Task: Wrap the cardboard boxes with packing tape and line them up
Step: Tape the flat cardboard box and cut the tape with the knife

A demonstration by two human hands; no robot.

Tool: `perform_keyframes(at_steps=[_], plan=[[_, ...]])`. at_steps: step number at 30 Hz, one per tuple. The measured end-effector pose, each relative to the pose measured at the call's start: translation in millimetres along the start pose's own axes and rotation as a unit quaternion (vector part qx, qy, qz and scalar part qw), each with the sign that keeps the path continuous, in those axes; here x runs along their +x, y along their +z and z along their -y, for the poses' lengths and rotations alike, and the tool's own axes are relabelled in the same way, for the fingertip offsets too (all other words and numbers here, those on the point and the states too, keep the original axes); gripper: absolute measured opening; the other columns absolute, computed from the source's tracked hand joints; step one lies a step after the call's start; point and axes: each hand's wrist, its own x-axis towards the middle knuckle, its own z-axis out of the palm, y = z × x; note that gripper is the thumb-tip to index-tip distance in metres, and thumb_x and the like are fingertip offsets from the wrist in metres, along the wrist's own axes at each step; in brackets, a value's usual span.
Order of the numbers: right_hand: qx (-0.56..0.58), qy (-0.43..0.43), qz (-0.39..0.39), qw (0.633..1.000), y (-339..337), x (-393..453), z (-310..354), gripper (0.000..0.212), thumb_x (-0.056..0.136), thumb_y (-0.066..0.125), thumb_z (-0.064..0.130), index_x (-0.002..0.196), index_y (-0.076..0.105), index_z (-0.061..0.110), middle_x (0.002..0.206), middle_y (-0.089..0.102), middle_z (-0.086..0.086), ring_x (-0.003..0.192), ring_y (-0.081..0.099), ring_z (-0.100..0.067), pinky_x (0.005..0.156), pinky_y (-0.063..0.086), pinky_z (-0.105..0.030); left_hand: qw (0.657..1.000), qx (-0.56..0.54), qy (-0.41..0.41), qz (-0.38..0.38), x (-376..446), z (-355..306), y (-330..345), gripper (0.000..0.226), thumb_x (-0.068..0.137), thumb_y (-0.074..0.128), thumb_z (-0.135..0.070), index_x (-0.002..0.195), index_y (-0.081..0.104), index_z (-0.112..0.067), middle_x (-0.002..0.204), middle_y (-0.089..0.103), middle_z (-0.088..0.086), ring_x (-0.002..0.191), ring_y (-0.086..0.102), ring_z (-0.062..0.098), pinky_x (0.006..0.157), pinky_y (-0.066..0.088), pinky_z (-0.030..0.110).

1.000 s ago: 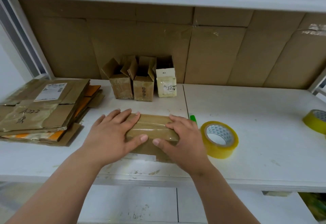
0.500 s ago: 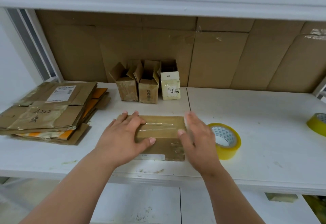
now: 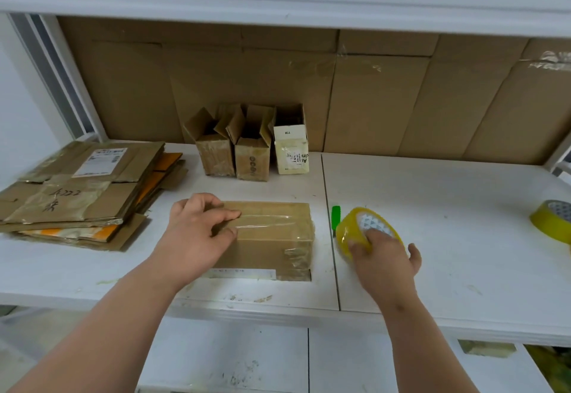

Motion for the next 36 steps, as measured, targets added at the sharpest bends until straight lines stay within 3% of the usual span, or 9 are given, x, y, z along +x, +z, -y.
perform_keyframes(at_steps=[3, 6, 9, 13, 16, 21, 23, 26, 36], plan=[[0.198, -0.024, 0.013, 0.98, -20, -1, 13, 0.023, 0.098, 0.053, 0.036, 0.102, 0.064, 0.017, 0.084, 0.061, -0.001, 0.084, 0.054, -0.024, 0.092, 0.044, -0.039, 0.996, 0.088, -0.01, -0.004, -2, -3, 0, 0.036, 0.099, 0.045, -0.047, 0.134, 0.053, -0.048, 0.125, 0.039, -0.02, 0.13, 0.027, 0.012, 0.118, 0.01, 0.041], [0.315, -0.078, 0.033, 0.945, -42, -10, 31, 0.018, 0.097, 0.058, 0.034, 0.091, 0.064, 0.018, 0.084, 0.063, -0.003, 0.073, 0.055, -0.01, 0.061, 0.043, -0.021, 0.989, 0.148, -0.01, -0.016, -5, -7, -1, 0.041, 0.098, 0.038, -0.054, 0.138, 0.044, -0.046, 0.136, 0.041, -0.019, 0.137, 0.028, 0.01, 0.117, 0.006, 0.045], [0.366, -0.117, 0.054, 0.922, -55, -20, 52, 0.012, 0.096, 0.059, 0.032, 0.087, 0.065, 0.025, 0.082, 0.066, 0.002, 0.065, 0.055, 0.001, 0.054, 0.04, -0.01, 0.99, 0.133, -0.003, -0.039, -8, -10, -1, 0.035, 0.098, 0.042, -0.053, 0.13, 0.044, -0.039, 0.135, 0.042, -0.017, 0.135, 0.028, 0.009, 0.109, 0.016, 0.038], [0.38, -0.169, 0.072, 0.907, -64, -31, 74, 0.007, 0.096, 0.06, 0.029, 0.092, 0.065, 0.031, 0.083, 0.066, 0.01, 0.07, 0.057, 0.009, 0.058, 0.042, -0.005, 0.994, 0.107, 0.024, -0.028, -4, -5, -2, 0.03, 0.098, 0.049, -0.045, 0.125, 0.052, -0.034, 0.133, 0.047, -0.014, 0.126, 0.039, 0.012, 0.103, 0.03, 0.033], [0.353, -0.213, 0.062, 0.909, -66, -35, 87, 0.004, 0.094, 0.061, 0.034, 0.093, 0.063, 0.038, 0.087, 0.066, 0.012, 0.079, 0.058, 0.006, 0.061, 0.042, -0.007, 0.997, -0.022, 0.025, -0.063, -3, -5, -11, 0.024, 0.097, 0.057, -0.032, 0.121, 0.06, -0.03, 0.123, 0.045, -0.019, 0.113, 0.046, 0.005, 0.097, 0.035, 0.023], [0.272, -0.252, 0.031, 0.928, -53, -38, 104, 0.03, 0.081, 0.05, 0.063, 0.102, 0.059, 0.043, 0.099, 0.061, 0.02, 0.108, 0.053, -0.022, 0.09, 0.048, -0.042, 0.957, -0.193, 0.089, -0.196, -11, -35, -33, 0.019, 0.094, 0.061, -0.024, 0.106, 0.058, -0.038, 0.109, 0.053, -0.023, 0.101, 0.048, -0.018, 0.078, 0.034, -0.003], [0.243, -0.284, 0.01, 0.928, -49, -40, 111, 0.026, 0.084, 0.048, 0.059, 0.103, 0.056, 0.043, 0.095, 0.054, 0.03, 0.108, 0.045, -0.008, 0.098, 0.041, -0.045, 0.949, -0.236, 0.103, -0.182, -15, -47, -40, 0.021, 0.092, 0.064, -0.025, 0.104, 0.058, -0.041, 0.108, 0.056, -0.022, 0.103, 0.051, -0.012, 0.082, 0.038, -0.001], [0.228, -0.329, -0.027, 0.916, -45, -43, 117, 0.019, 0.087, 0.048, 0.054, 0.099, 0.056, 0.041, 0.093, 0.055, 0.029, 0.103, 0.035, 0.02, 0.103, 0.03, -0.038, 0.955, -0.24, 0.113, -0.133, -18, -54, -43, 0.026, 0.089, 0.069, -0.026, 0.108, 0.062, -0.042, 0.112, 0.059, -0.023, 0.105, 0.055, -0.01, 0.088, 0.044, 0.006], [0.183, -0.369, -0.106, 0.905, -33, -47, 128, 0.028, 0.092, 0.049, 0.051, 0.1, 0.064, 0.028, 0.093, 0.054, 0.022, 0.093, 0.039, 0.007, 0.102, 0.027, -0.04, 0.961, -0.199, 0.073, -0.178, -22, -57, -44, 0.013, 0.085, 0.075, -0.026, 0.084, 0.065, -0.034, 0.111, 0.061, -0.025, 0.105, 0.054, -0.01, 0.082, 0.04, 0.002]])
